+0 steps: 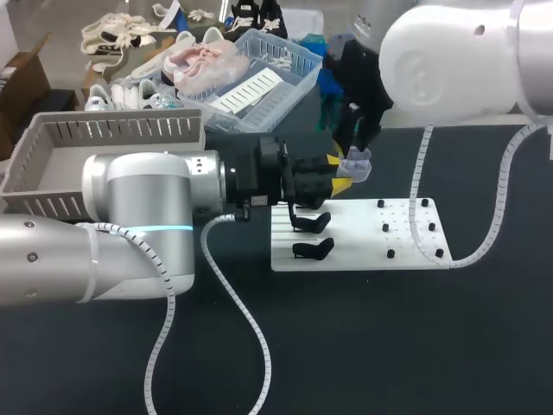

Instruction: Pick up each earbud case from the left stands, insert the matching earbuds, close the lid, and place the case in the box.

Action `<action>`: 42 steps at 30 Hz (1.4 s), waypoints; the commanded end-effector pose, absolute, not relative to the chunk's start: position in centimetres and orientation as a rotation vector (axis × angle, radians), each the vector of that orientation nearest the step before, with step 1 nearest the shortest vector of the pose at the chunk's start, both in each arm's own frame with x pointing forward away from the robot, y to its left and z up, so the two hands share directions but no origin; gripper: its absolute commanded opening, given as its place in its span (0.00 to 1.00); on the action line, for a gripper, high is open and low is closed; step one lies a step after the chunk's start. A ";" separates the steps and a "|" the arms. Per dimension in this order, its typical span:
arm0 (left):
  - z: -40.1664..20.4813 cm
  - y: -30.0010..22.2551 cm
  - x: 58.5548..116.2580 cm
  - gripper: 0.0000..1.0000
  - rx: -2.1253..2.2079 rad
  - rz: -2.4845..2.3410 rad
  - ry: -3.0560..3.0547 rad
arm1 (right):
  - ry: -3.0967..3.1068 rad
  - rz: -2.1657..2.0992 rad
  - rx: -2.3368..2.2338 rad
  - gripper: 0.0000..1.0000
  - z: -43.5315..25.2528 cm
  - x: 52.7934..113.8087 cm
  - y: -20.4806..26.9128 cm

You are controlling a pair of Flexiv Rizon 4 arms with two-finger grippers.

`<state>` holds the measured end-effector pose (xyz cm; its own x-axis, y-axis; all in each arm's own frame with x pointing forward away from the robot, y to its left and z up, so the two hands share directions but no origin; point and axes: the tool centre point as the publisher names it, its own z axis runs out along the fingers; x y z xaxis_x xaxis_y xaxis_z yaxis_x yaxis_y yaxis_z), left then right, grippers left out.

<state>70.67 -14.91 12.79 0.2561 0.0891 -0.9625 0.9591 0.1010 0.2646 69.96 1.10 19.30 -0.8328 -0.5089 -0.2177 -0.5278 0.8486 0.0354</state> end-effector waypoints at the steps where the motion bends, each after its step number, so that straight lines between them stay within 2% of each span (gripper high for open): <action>1: 12.7 -15.0 70.6 0.00 1.291 -0.892 1.117 | 2.801 0.146 -0.762 0.31 19.8 70.2 0.3; 13: 12.7 -15.0 70.6 0.00 1.291 -0.892 1.117 | 2.806 0.177 -0.709 0.30 18.9 74.0 -0.3; 18: 12.7 -15.0 70.6 0.00 1.291 -0.892 1.117 | 2.818 0.193 -0.704 0.32 18.2 74.7 -0.1; 42: 12.7 -15.0 70.6 0.00 1.291 -0.892 1.117 | 2.845 0.191 -0.625 0.31 17.5 71.1 -0.6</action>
